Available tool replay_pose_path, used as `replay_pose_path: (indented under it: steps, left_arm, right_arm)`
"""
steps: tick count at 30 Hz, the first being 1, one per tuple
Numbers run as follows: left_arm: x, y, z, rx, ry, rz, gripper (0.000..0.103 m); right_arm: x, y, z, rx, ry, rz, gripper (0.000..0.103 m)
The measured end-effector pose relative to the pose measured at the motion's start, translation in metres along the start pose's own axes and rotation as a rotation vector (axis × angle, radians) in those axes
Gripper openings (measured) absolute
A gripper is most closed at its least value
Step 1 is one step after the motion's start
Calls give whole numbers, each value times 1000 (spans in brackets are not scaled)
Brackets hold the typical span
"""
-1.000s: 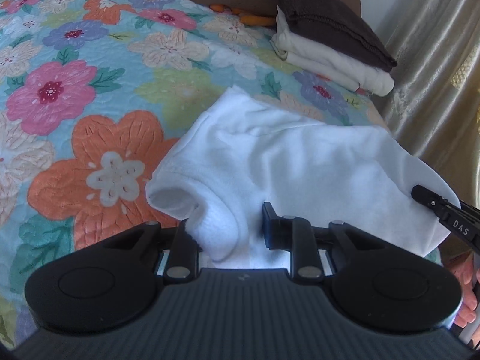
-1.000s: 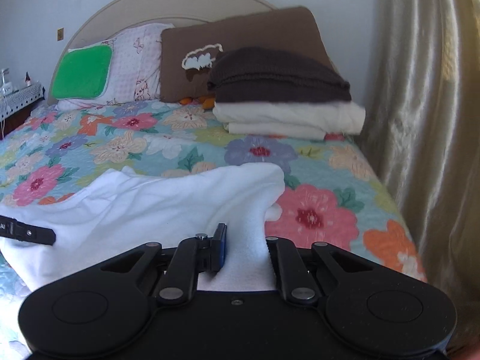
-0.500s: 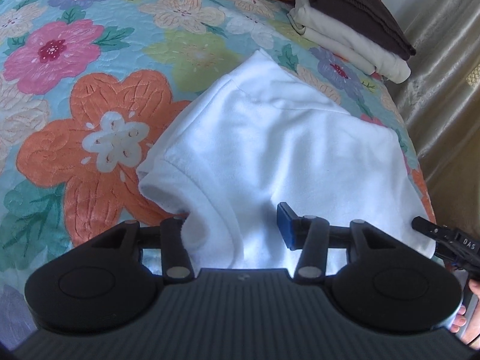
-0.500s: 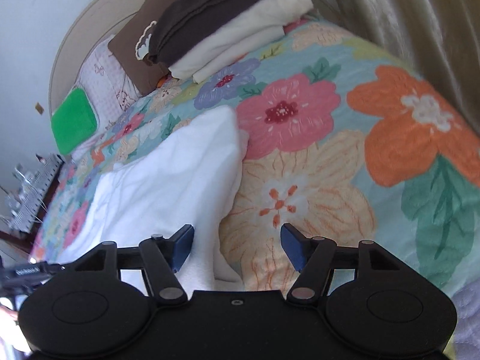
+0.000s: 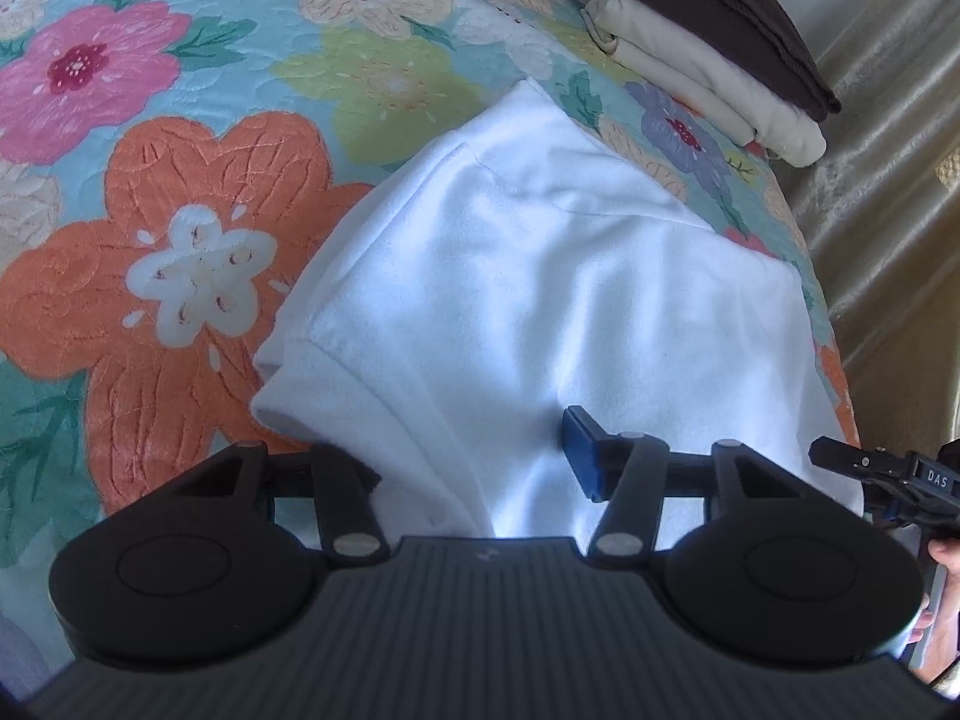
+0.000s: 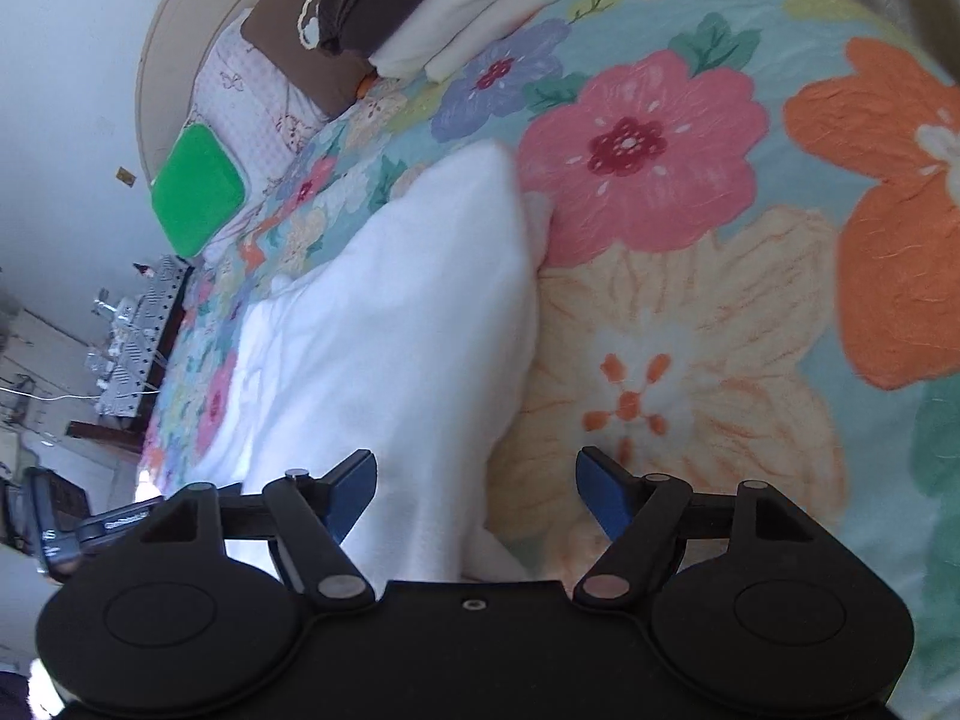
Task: Fold clothes
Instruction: 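Lift the folded sweatshirt with both grippers toward the clothes stack, then carry the sweatshirt with both grippers and lower it beside the stack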
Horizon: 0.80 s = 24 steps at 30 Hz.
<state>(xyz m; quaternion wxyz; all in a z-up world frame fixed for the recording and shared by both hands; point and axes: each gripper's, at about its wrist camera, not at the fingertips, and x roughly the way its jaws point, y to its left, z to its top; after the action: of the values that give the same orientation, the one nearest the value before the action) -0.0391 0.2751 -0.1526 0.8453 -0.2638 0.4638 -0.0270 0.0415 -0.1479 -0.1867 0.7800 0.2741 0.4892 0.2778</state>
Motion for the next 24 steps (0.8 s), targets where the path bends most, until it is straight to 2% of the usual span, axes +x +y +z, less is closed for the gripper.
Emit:
replay_pose_path:
  steps: [2, 4, 5, 6, 8, 9, 10, 13, 16, 18, 24]
  left_arm:
    - [4, 4, 4, -30, -5, -17, 54]
    - [7, 7, 8, -61, -14, -25, 54]
    - [8, 7, 9, -74, -21, -25, 54]
    - [9, 6, 11, -81, -27, -23, 52]
    - [9, -2, 13, -40, -34, 6, 43]
    - [9, -6, 14, -17, -38, 21, 32]
    - [7, -12, 15, 18, -47, 33, 27]
    - [-1, -30, 16, 91, -81, 67, 25]
    - [-12, -44, 20, 118, -127, 67, 24]
    - [-19, -54, 25, 142, -155, 72, 24]
    - [-47, -75, 40, 160, -236, 61, 24]
  right_arm:
    - [15, 7, 7, -23, 39, 19, 79]
    - [30, 19, 15, -88, 63, 23, 69]
    - [37, 26, 18, -128, 72, 26, 42]
    - [44, 34, 21, -170, 79, 27, 29]
    - [45, 56, 21, -290, 66, -34, 24]
    - [45, 67, 21, -350, 59, -64, 23]
    - [46, 78, 20, -409, 51, -95, 22]
    - [29, 108, 12, -550, -15, -156, 20]
    - [9, 131, 16, -659, -100, -195, 19]
    - [0, 146, 25, -699, -150, -217, 19]
    - [-26, 190, 52, -766, -189, -261, 18]
